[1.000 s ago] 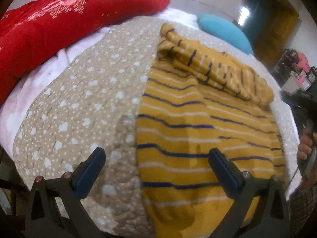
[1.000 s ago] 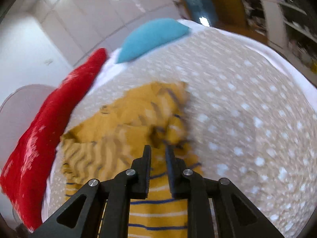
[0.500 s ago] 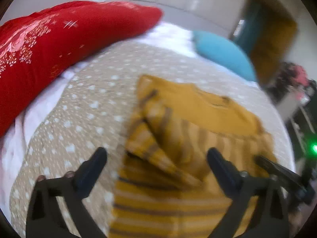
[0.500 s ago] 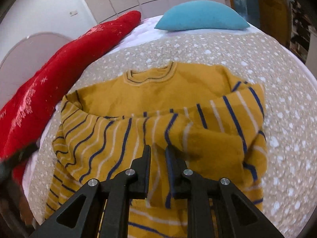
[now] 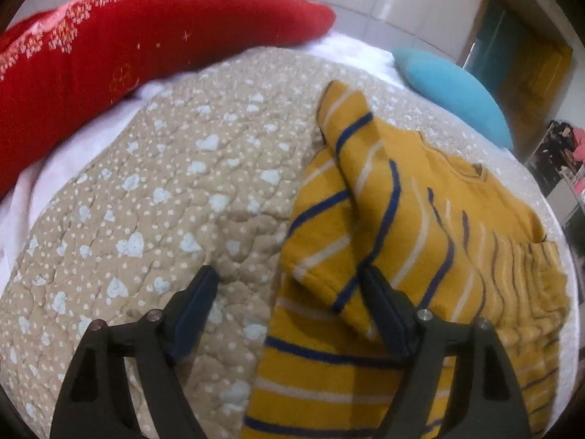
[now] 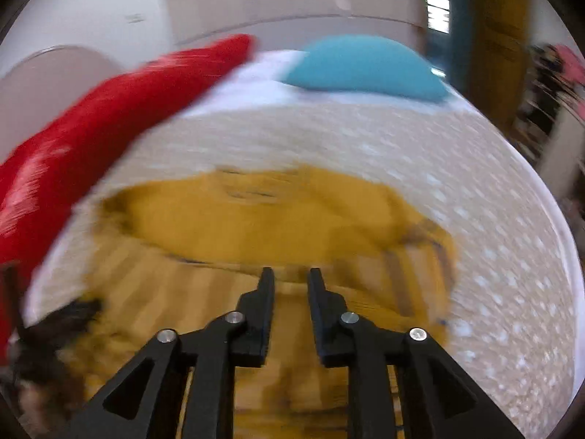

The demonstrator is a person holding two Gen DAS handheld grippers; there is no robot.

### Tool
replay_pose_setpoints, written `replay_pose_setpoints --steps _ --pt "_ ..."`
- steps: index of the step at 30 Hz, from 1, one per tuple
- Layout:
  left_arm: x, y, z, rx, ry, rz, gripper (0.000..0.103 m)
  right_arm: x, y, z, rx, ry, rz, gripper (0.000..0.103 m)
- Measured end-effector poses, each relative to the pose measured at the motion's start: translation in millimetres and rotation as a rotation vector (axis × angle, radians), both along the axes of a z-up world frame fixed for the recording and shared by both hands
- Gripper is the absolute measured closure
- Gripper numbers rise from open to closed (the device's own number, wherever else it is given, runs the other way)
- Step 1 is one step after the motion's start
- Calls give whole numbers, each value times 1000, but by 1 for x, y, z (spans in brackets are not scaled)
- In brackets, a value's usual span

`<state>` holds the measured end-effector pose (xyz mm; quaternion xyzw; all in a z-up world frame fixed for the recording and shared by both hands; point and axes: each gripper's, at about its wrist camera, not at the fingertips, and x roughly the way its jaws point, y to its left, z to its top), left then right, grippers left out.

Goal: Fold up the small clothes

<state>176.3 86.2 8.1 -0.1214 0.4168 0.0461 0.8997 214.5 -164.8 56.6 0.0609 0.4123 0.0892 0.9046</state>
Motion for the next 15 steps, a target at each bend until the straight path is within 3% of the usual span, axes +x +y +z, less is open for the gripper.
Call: replay_pose_setpoints --steps 3,6,9,14,15 --pt "1 7 6 -49 -18 -1 22 13 53 17 56 13 206 64" --pt "-2 12 6 -83 -38 -2 21 46 107 21 81 53 344 60" --pt "-6 11 6 -88 -48 -4 21 87 153 12 76 126 433 59" --pt "-10 12 7 -89 -54 -3 21 117 201 -11 11 201 520 56" --pt "-10 12 7 -85 -54 -2 21 119 206 -14 4 216 538 60"
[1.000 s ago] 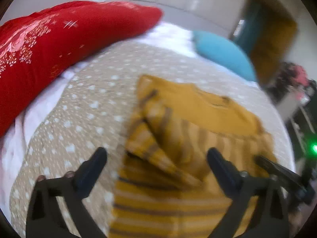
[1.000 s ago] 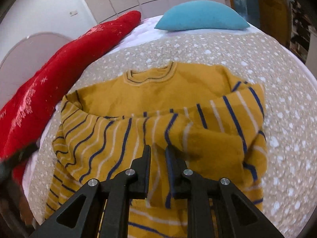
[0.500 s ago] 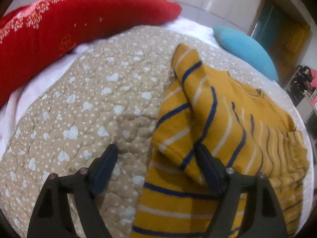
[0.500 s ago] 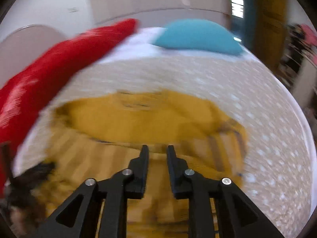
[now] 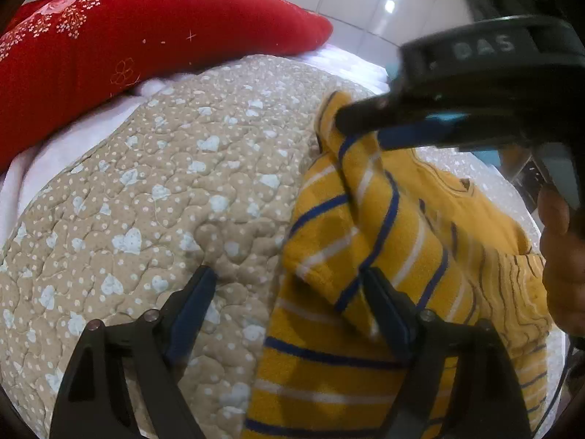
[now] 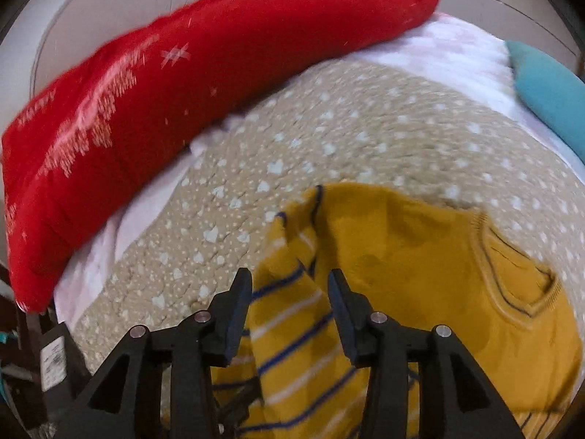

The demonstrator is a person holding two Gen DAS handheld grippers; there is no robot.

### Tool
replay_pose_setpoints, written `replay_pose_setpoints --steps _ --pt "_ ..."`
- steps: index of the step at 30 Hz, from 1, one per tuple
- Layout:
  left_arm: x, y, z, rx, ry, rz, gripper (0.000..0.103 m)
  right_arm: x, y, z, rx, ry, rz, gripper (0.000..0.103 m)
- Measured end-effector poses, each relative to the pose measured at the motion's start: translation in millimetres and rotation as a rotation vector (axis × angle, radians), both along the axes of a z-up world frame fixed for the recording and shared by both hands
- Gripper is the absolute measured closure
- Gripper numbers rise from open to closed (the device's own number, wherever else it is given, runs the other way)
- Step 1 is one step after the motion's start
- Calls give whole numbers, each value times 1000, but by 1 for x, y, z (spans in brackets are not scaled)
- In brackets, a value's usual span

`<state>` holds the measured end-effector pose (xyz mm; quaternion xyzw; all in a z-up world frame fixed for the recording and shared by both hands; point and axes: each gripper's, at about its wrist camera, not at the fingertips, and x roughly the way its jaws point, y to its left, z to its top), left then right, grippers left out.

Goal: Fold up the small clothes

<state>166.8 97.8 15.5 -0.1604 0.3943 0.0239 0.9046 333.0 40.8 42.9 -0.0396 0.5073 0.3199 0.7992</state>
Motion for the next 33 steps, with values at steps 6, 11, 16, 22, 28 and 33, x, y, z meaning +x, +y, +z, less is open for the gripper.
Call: replay_pose_setpoints --steps 6,11,16,22,28,33 --pt "3 -5 -2 10 0 7 21 24 12 -21 -155 -23 -39 96" --pt "6 -4 -2 9 1 5 20 48 16 -41 -247 -82 -154 95" --pt "7 -2 -3 2 0 2 19 24 -36 0 -119 -41 -245 87" --pt "9 -1 -3 -14 2 -20 13 -71 -152 15 13 52 -320 68" --pt "13 -4 8 5 98 -75 8 -116 -282 -46 -125 86 -648 103" --pt "-37 16 38 -91 95 -73 8 -183 -334 -11 -22 -44 -779 59"
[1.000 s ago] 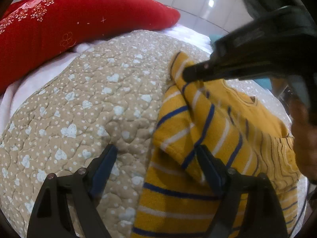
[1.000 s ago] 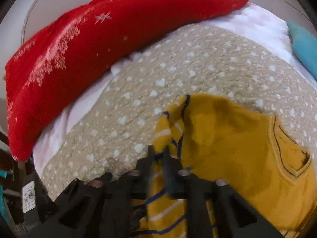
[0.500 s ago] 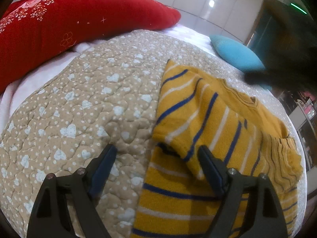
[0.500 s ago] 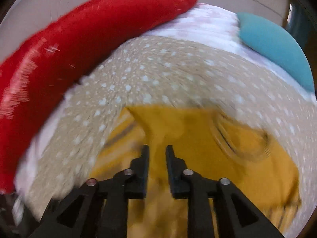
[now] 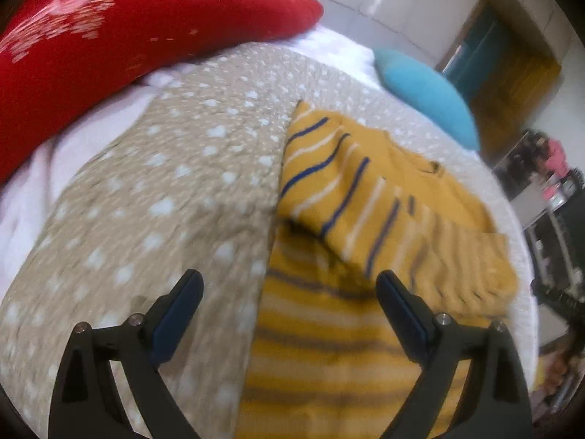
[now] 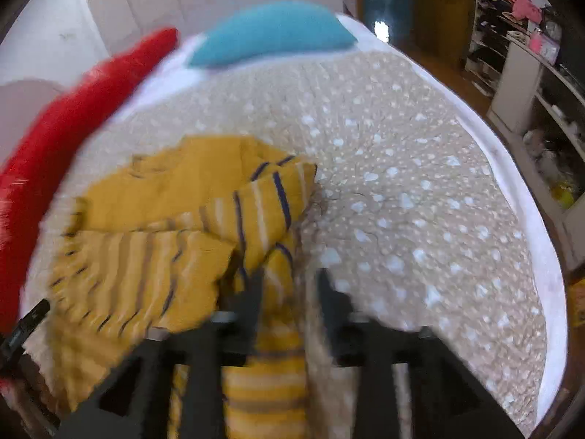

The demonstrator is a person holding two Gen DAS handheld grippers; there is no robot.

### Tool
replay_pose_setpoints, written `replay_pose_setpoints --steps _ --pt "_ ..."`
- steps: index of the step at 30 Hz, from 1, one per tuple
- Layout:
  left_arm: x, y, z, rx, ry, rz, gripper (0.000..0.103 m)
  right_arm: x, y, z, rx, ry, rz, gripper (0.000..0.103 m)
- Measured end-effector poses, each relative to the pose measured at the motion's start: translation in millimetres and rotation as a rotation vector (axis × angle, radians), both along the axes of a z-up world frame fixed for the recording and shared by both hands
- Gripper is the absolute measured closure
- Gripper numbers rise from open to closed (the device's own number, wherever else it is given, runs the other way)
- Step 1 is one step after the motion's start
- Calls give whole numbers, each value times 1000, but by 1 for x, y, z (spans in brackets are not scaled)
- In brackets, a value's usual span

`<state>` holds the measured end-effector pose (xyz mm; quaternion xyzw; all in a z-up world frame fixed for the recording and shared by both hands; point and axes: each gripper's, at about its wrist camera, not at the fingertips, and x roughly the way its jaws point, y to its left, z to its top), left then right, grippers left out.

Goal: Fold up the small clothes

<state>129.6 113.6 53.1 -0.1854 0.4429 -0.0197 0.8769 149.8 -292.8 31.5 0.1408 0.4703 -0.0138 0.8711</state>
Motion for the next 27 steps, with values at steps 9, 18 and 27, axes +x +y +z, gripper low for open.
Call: replay_pose_setpoints --steps 9,18,27 --pt "-95 12 -25 -68 84 5 11 -103 -14 -50 285 26 80 55" --pt "-142 -11 -34 -206 23 -33 11 -161 3 -99 714 -2 154 53" --pt "-181 -26 -34 -293 35 -42 45 -193 41 -106 745 -7 241 53"
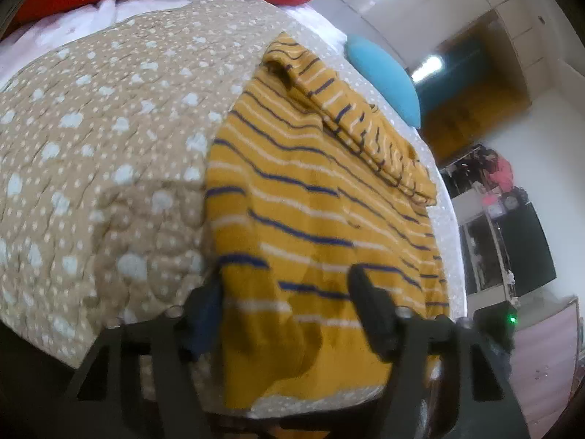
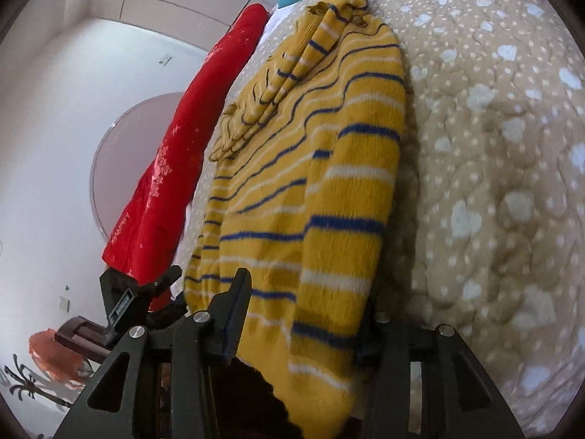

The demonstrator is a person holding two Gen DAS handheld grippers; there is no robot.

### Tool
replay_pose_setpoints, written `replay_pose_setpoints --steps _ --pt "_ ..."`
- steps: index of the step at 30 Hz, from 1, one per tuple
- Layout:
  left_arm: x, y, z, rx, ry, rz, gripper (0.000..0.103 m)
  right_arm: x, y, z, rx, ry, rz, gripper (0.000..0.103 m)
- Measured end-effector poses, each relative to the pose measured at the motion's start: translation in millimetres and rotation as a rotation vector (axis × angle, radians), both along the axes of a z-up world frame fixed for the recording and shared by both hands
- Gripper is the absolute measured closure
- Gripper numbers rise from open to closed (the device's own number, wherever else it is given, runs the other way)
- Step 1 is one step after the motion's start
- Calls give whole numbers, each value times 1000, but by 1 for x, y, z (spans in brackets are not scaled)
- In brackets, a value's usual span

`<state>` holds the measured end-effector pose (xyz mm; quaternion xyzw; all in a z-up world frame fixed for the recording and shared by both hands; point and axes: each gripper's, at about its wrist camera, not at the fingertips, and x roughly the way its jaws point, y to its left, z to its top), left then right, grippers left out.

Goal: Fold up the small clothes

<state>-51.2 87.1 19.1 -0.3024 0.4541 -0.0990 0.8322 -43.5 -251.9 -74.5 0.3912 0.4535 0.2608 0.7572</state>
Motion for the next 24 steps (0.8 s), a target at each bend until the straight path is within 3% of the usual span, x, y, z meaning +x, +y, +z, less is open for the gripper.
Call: replay_pose_setpoints --steps 3,7,9,13,14,15,16,18,24 --pt "-10 -1 -2 -2 0 22 46 -5 5 -4 -1 -9 -7 53" --pt "-15 -13 1 69 1 32 45 -8 7 -6 -14 -26 -26 55" --pt "-14 -19 2 89 -4 20 38 -11 7 -5 -23 -32 -30 55" --pt "-8 -24 3 125 9 10 39 -15 13 -2 -61 -46 -36 57" --pt "-7 -22 4 125 14 15 59 -15 15 -1 -87 -47 -43 59" --pt "-6 -20 6 125 20 17 88 -16 17 -1 -134 -38 -57 75" --pt "-4 -16 5 111 33 12 95 -17 15 0 -168 -24 -64 88" --pt "-4 -5 5 40 48 22 95 -15 10 0 -162 -7 -66 90" --pt "-22 12 34 0 -6 38 95 -34 0 30 -145 -63 -63 95"
